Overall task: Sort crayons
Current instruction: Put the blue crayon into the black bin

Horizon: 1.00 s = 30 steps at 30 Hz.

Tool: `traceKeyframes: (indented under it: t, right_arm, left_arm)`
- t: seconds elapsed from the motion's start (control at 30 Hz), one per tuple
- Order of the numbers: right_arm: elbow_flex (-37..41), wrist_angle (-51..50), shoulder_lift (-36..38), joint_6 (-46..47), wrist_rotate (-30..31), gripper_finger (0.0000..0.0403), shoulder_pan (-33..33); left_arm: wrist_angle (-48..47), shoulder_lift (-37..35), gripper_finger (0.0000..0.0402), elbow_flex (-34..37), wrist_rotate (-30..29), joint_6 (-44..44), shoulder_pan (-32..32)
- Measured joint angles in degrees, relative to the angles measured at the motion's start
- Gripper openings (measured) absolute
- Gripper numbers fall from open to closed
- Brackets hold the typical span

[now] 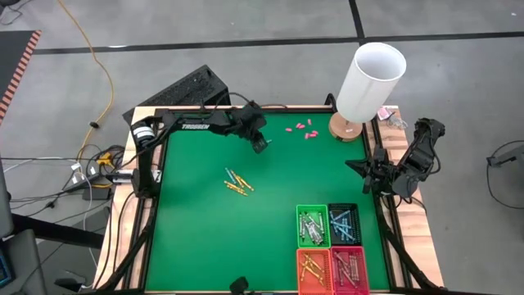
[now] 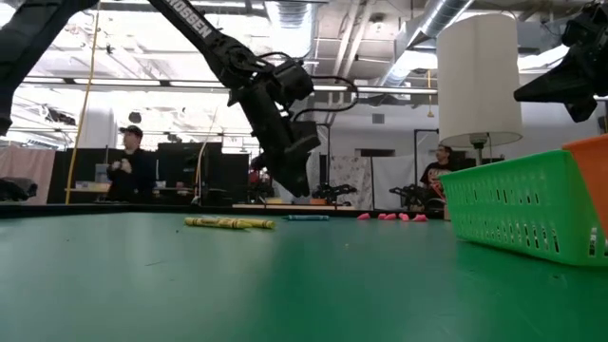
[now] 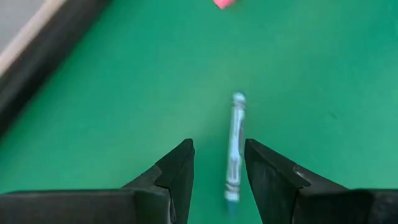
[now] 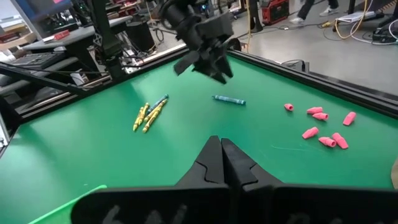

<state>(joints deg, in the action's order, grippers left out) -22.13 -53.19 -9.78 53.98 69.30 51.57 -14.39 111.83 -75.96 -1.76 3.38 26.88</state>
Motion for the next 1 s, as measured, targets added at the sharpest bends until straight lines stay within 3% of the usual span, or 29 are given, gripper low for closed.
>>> traceKeyframes:
  t: [0.17,1.0]
  right_arm:
    - [0.0,-0.04,0.0,-0.02,-0.02,0.0,0.0]
    - [0.0,-0.14,0.0,0.02,-0.18,0.0,0.02]
  left_arm:
    - [-0.23,-0.02,0.0131,-0.07,8.5,1.58,3.44]
    - [-1.09,4.52,0.0131,-0.05,7.78,-0.64,2.4]
